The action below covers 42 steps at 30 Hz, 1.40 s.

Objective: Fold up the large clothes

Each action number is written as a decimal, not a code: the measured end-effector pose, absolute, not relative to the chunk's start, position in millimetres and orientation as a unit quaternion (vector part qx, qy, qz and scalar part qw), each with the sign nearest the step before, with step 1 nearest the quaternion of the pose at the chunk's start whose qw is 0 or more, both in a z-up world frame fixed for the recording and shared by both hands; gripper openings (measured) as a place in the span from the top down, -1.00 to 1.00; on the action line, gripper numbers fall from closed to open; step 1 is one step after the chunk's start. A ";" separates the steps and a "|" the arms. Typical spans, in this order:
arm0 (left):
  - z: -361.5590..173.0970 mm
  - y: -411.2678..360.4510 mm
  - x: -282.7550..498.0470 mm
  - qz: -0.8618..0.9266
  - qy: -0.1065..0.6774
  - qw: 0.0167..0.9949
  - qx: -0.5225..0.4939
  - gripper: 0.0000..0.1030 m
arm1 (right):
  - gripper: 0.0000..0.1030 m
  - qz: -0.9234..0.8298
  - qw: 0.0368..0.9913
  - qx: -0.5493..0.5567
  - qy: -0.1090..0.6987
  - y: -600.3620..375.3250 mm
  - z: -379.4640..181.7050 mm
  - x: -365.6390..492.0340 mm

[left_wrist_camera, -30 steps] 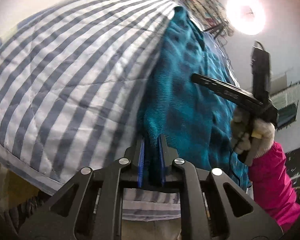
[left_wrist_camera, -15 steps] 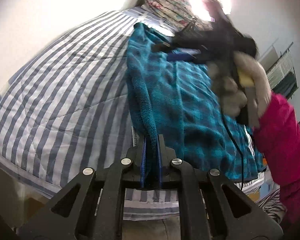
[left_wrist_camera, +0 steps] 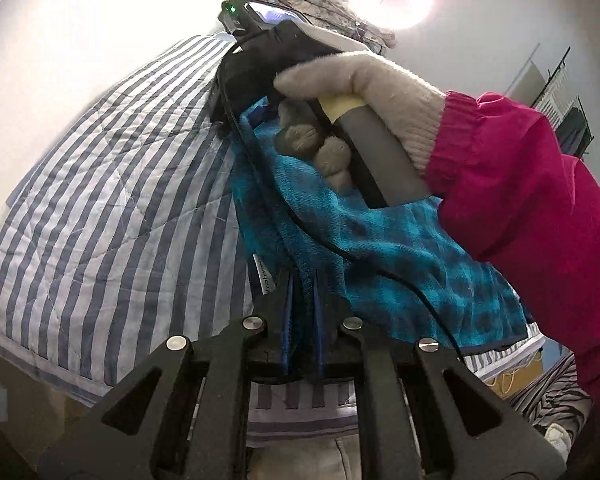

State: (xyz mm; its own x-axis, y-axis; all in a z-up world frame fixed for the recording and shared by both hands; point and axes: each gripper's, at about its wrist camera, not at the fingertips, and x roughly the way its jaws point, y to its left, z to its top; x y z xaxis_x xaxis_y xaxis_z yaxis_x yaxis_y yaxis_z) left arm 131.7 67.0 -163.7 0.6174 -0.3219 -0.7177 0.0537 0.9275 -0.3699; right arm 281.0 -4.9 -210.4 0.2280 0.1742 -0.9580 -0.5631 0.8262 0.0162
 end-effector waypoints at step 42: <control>-161.6 -112.0 131.8 -0.220 0.431 0.874 0.037 0.88 | 0.89 0.197 0.835 0.211 0.468 -261.9 -210.8 250.6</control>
State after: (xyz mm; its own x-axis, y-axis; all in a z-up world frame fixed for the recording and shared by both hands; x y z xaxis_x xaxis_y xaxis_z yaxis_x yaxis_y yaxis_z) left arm 131.8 -112.0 -161.6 0.5311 -0.3528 -0.7704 0.4162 0.9006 -0.1254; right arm 250.6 -261.9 -210.8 0.4834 0.5273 -0.6988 -0.1315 0.8329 0.5375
